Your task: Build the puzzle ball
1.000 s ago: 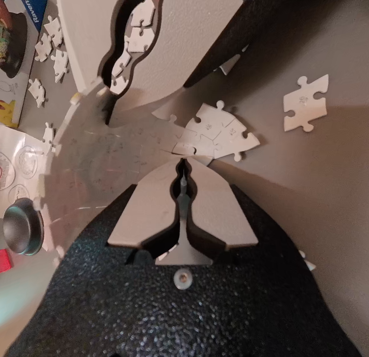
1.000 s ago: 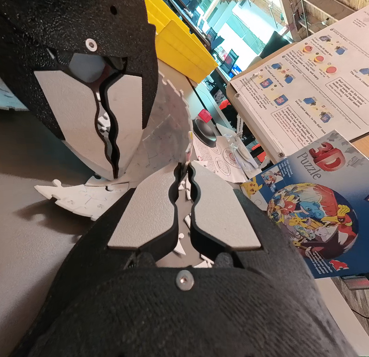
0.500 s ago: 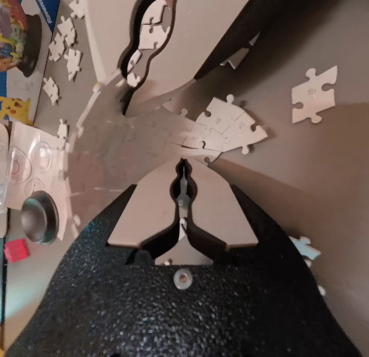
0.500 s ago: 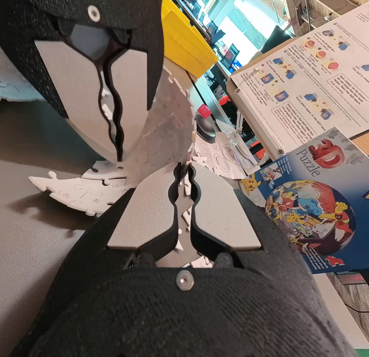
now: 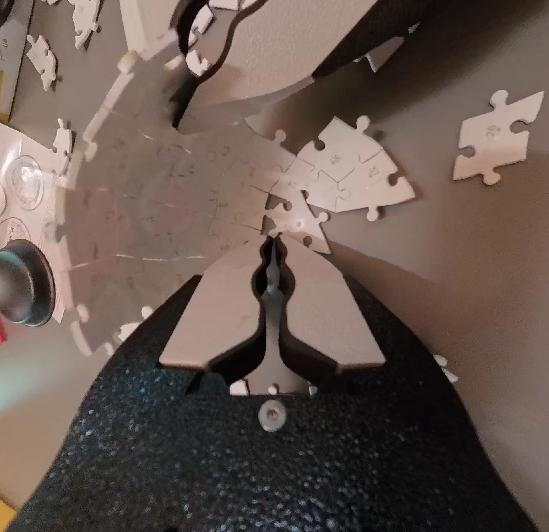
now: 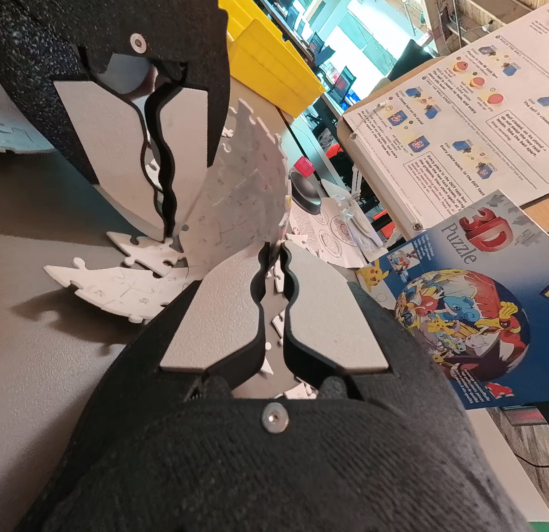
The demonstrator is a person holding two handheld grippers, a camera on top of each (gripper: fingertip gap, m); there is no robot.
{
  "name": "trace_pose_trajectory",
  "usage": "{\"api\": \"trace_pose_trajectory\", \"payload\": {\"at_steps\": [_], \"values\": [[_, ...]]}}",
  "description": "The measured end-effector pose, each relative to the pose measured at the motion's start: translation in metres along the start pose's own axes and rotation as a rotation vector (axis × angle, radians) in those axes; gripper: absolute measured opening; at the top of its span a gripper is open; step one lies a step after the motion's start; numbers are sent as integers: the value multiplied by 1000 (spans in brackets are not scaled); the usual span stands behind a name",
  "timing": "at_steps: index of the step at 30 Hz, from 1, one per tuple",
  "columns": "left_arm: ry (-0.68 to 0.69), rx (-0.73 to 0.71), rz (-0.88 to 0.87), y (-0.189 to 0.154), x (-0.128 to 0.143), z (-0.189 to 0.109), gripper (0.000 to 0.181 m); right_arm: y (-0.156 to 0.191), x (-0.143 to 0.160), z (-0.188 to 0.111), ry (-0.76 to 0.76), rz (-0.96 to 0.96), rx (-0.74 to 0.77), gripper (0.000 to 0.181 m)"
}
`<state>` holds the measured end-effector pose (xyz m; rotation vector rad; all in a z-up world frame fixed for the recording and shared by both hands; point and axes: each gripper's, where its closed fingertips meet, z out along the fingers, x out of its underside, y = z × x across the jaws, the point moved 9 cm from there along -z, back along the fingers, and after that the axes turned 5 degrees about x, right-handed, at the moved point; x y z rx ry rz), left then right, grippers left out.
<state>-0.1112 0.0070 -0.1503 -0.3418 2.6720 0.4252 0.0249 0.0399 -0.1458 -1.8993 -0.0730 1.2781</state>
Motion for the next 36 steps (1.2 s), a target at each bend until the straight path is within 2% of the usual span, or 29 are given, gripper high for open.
{"api": "trace_pose_trajectory", "payload": {"at_steps": [4, 9, 21, 36], "values": [[31, -24, 3, -1, 2, -7, 7, 0, 0, 0, 0, 0, 0, 7], [49, 5, 8, -9, 2, -6, 4, 0, 0, 0, -1, 1, -1, 6], [36, 9, -93, -14, -4, -5, 9, 0, 0, 0, -2, 1, -1, 7], [-18, -15, -115, -16, -12, -8, 13, 0, -1, 0, -5, 3, -1, 6]]}}
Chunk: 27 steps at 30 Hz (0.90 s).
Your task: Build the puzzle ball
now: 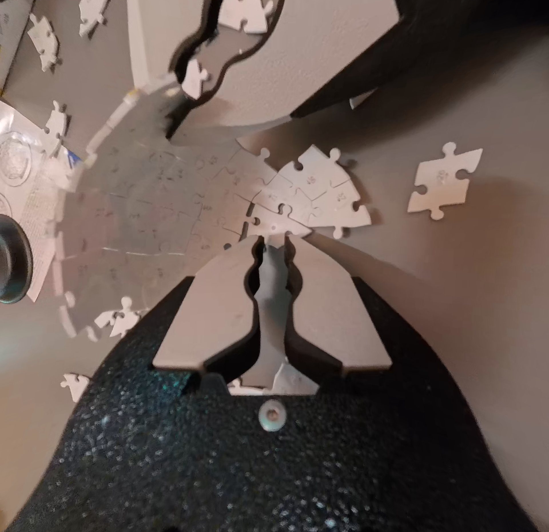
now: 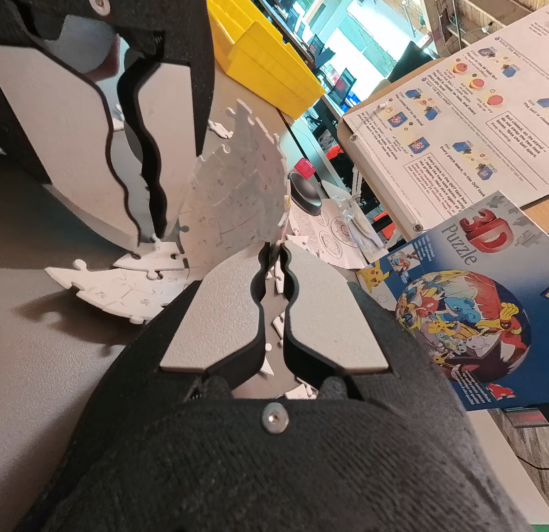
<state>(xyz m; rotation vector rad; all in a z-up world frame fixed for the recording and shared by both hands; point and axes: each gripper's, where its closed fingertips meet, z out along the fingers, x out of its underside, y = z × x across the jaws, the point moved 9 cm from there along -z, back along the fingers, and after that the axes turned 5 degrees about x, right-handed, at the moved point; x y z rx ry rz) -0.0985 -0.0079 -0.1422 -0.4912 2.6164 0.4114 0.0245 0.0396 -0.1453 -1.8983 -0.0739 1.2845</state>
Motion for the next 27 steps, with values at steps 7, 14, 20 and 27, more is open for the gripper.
{"api": "trace_pose_trajectory", "payload": {"at_steps": [7, 14, 20, 27], "values": [[5, -4, 41, 1, -3, 8, 6, 0, 0, 0, -1, 0, 0, 6], [-4, 5, 45, 4, -1, 10, 1, 0, 0, 0, -1, 0, 0, 6], [-15, 12, 24, 6, -1, 10, 4, 0, 0, 0, -1, 0, -1, 6], [-34, 18, 17, 7, -3, 11, 0, 0, 0, 0, -1, 0, 0, 6]]}}
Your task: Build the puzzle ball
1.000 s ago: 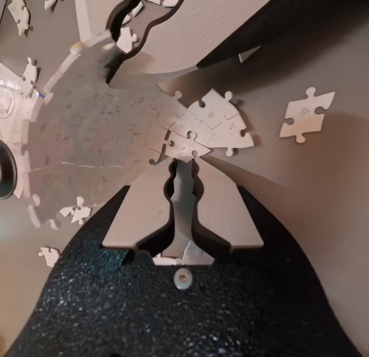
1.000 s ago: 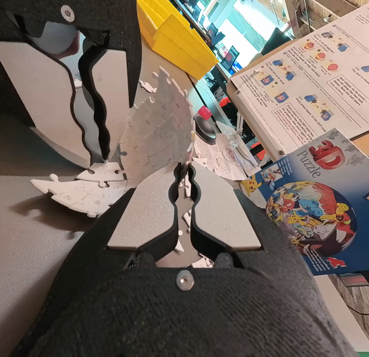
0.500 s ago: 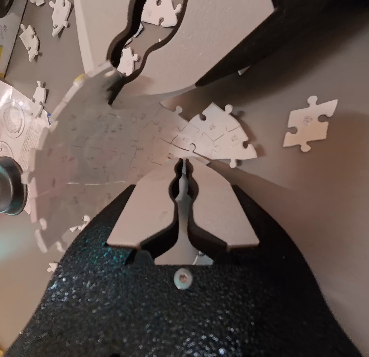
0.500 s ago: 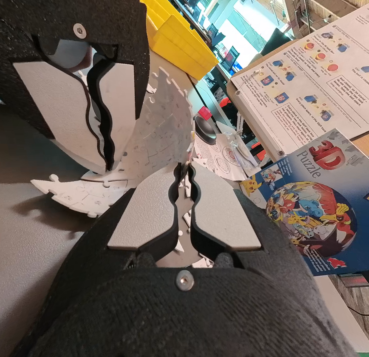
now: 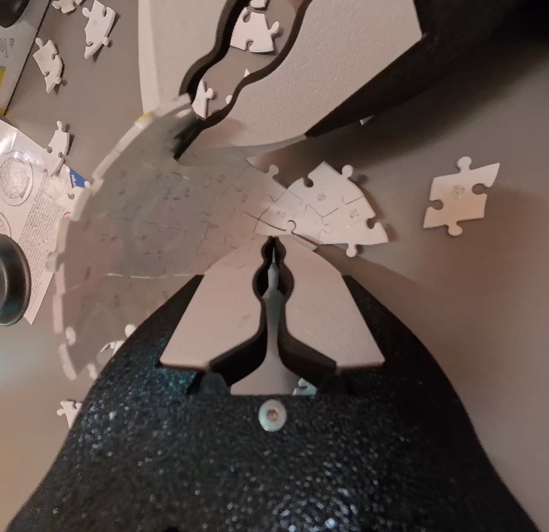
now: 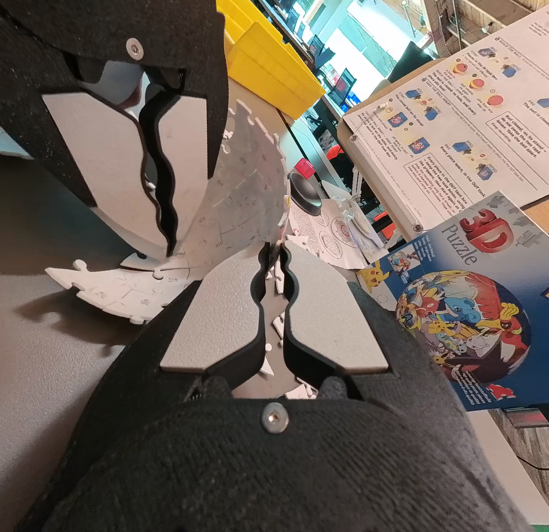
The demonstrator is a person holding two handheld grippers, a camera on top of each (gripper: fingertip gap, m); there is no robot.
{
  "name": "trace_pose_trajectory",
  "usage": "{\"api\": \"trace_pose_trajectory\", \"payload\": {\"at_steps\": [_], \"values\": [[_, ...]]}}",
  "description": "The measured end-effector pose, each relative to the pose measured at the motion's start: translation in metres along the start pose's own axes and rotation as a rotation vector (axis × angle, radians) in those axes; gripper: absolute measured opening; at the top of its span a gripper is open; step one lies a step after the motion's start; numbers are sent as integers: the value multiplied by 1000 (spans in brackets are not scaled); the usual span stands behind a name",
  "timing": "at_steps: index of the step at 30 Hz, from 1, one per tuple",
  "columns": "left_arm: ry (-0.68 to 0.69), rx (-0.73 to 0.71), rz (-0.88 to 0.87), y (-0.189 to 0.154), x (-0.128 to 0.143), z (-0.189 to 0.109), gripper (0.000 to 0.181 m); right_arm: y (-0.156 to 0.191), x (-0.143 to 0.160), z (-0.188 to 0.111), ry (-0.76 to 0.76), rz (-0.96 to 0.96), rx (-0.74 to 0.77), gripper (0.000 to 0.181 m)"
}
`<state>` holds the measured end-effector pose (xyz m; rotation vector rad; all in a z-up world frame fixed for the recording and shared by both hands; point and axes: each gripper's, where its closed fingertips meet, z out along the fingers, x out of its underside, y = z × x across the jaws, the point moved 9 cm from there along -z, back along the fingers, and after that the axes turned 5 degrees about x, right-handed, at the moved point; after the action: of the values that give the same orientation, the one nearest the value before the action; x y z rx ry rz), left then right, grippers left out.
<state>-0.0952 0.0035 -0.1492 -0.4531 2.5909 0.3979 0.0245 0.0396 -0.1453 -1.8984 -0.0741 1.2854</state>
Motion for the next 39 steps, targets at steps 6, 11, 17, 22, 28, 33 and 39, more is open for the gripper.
{"api": "trace_pose_trajectory", "payload": {"at_steps": [6, 11, 17, 22, 28, 33, 39], "values": [[11, 6, 36, -1, -2, 2, 0, 0, 0, 0, 1, 0, 0, 6], [48, -17, 59, -3, -5, 3, 0, 0, 0, 0, 3, 0, 1, 6], [-2, -38, -3, 2, 1, -6, 0, 0, 0, 0, 4, -1, 2, 7], [-43, -64, -63, 8, 5, -21, 0, 0, 0, 0, 0, 0, 0, 6], [0, -62, -13, 0, 2, -3, 0, 0, -1, 0, -4, 2, 1, 6], [20, -85, 6, 0, 1, 2, 0, 0, -1, 0, -3, 3, 1, 6], [6, -44, -68, 3, 2, 2, 0, 0, -1, 1, 1, 2, 1, 6]]}}
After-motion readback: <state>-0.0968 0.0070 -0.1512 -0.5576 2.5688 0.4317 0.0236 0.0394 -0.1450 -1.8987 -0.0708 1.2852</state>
